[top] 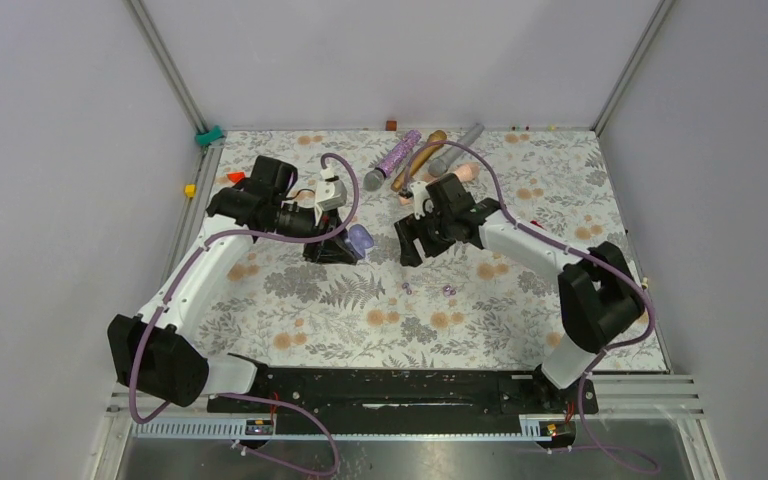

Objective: Insert the wireless bluetooth earbuds into the charging case
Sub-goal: Open the charging case, then pick up the earbud from the center of the board.

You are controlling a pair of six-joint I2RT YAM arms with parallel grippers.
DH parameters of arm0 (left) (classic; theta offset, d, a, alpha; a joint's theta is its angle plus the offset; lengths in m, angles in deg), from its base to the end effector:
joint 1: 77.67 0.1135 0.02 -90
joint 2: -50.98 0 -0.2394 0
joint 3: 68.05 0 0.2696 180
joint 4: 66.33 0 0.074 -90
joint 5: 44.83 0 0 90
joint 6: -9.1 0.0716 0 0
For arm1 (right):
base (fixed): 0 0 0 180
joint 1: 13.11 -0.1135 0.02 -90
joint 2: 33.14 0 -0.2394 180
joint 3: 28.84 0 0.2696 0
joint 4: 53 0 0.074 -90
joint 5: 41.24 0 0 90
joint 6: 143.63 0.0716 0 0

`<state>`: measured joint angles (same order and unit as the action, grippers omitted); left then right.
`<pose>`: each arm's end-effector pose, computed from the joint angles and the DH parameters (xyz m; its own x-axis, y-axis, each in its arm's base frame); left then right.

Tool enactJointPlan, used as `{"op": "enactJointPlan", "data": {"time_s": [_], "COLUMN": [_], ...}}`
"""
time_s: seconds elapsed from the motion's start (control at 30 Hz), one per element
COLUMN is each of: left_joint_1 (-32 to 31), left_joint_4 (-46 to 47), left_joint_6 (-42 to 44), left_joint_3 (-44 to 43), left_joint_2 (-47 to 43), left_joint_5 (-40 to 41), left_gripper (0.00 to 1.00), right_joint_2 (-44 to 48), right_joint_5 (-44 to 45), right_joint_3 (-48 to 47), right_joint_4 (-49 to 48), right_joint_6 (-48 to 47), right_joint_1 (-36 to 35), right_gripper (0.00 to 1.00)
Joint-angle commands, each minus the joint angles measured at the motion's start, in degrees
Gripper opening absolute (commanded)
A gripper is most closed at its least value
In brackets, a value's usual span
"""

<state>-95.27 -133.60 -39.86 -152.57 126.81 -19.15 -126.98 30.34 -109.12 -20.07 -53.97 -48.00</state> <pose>0.2499 -0.1470 0.2967 -0.2335 0.3726 -0.8982 0.9707 0.0350 -0.2378 0.3117 0.2450 0.1862 -0.5906 -0.4187 -0.6898 -0.7247 0.6513 0.2251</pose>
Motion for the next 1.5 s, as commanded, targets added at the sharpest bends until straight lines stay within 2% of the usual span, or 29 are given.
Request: {"op": "enactJointPlan", "data": {"time_s": [0.0,0.13,0.23,0.43,0.8,1.47], "left_joint_1": [0.64,0.83,1.04,1.34,1.54,1.65], "left_joint_4": [0.40,0.40,0.30,0.29,0.28,0.27], "left_joint_6": [0.70,0.64,0.62,0.75,0.98,1.24], "left_joint_3": [-2.12,-2.04,-2.01,-1.91,-1.61,-1.53], "left_joint_2": [-1.37,-1.13,-1.21,-1.13,-0.95,-0.86], "left_joint_5": [-3.84,-4.19,-4.40,-4.79,-4.75,-4.79], "left_gripper": [0.00,0.00,0.00,0.00,0.00,0.00], "right_joint_2": [-2.09,-3.13,-4.04,-6.69,-8.14,-10.28], "right_joint_5": [1.22,4.28,5.73,9.78,11.14,10.59], "right_joint_3": [-2.45,-1.28,-1.43,-1.95,-0.99,-0.74], "right_joint_4": [3.44,3.24,3.29,3.55,3.47,4.04], "right_joint_6": [5.82,5.63,5.39,4.84,4.50,3.70], "right_joint_1": [-1.48,-4.50,-6.00,-7.24,-8.82,-9.78], "right_gripper": [0.79,0.75,0.67,0.56,0.47,0.37]}}
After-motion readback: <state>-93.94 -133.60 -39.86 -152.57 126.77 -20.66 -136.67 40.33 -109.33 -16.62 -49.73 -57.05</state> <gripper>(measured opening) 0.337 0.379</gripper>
